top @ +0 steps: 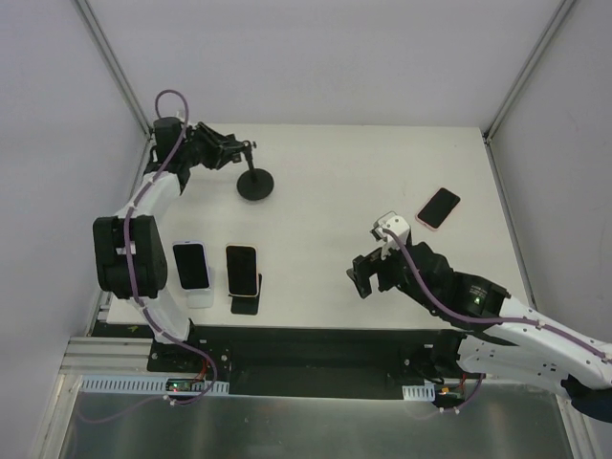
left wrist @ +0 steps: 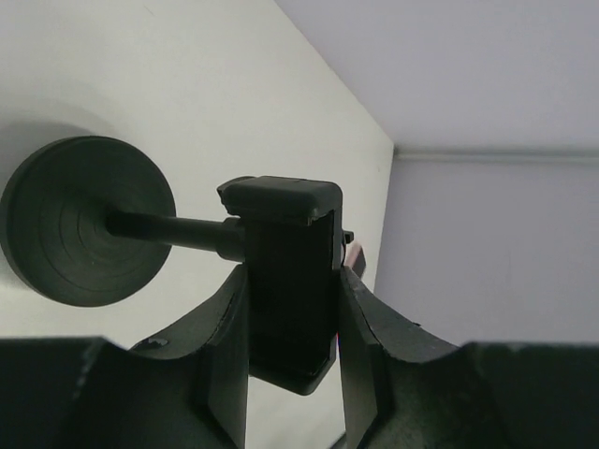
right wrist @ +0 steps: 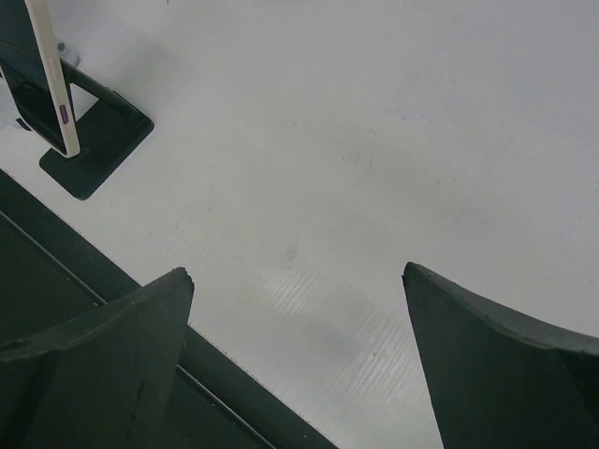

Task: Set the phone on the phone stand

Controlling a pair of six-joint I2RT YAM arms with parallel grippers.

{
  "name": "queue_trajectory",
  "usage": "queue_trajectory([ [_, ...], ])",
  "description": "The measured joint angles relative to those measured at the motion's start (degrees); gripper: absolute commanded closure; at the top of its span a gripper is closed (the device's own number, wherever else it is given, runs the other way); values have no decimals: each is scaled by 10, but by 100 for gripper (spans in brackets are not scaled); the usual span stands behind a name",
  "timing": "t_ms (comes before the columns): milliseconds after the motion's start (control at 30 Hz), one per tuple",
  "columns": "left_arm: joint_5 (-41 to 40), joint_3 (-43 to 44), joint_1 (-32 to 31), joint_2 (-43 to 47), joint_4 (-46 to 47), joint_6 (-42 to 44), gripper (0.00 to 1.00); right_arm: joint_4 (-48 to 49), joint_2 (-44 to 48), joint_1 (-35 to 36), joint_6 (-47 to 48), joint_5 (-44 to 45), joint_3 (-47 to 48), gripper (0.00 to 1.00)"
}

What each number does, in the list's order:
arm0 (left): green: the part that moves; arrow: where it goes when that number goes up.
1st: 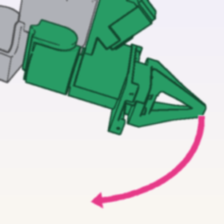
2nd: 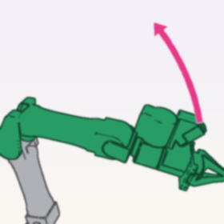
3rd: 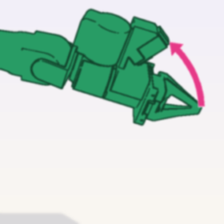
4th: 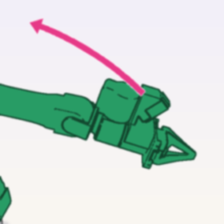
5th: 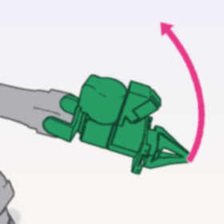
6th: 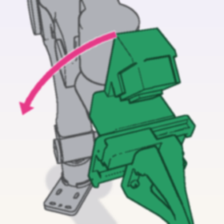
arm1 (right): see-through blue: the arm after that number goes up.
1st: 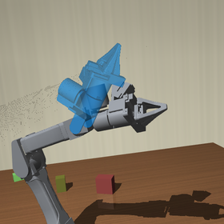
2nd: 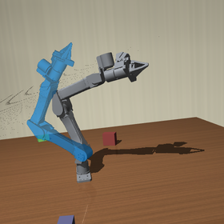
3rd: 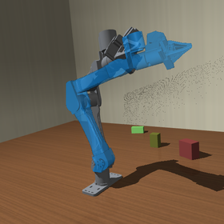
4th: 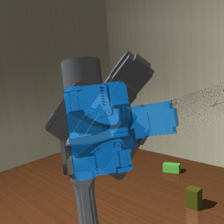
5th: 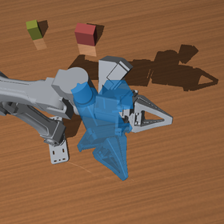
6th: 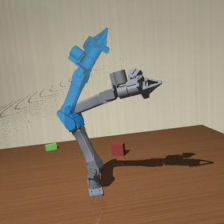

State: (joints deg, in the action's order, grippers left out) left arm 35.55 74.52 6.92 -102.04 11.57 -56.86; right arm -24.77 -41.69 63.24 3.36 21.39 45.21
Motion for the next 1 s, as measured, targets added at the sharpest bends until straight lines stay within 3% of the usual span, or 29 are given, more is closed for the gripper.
queue_trajectory([
  [233, -95, -55, -180, 179, -63, -23, 100, -7, -5, 0, -52, -1, 8, 3],
  [433, -266, -133, -358, 296, -80, -56, 100, -18, -5, 0, -114, 2, 8, 4],
  [667, -450, -244, -551, 307, -116, -111, 100, -47, 18, 0, -172, -12, 8, 3],
  [833, -564, -300, -640, 323, -42, -122, 100, -68, 49, 0, -202, -27, 4, 2],
  [867, -575, -310, -649, 326, -26, -125, 97, -71, 52, 0, -207, -29, 2, 2],
  [967, -587, -335, -658, 332, 5, -143, 57, -75, 53, 0, -221, -41, -4, 1],
  [1000, -586, -339, -658, 332, 11, -147, 39, -75, 50, 0, -225, -43, -6, 2],
])
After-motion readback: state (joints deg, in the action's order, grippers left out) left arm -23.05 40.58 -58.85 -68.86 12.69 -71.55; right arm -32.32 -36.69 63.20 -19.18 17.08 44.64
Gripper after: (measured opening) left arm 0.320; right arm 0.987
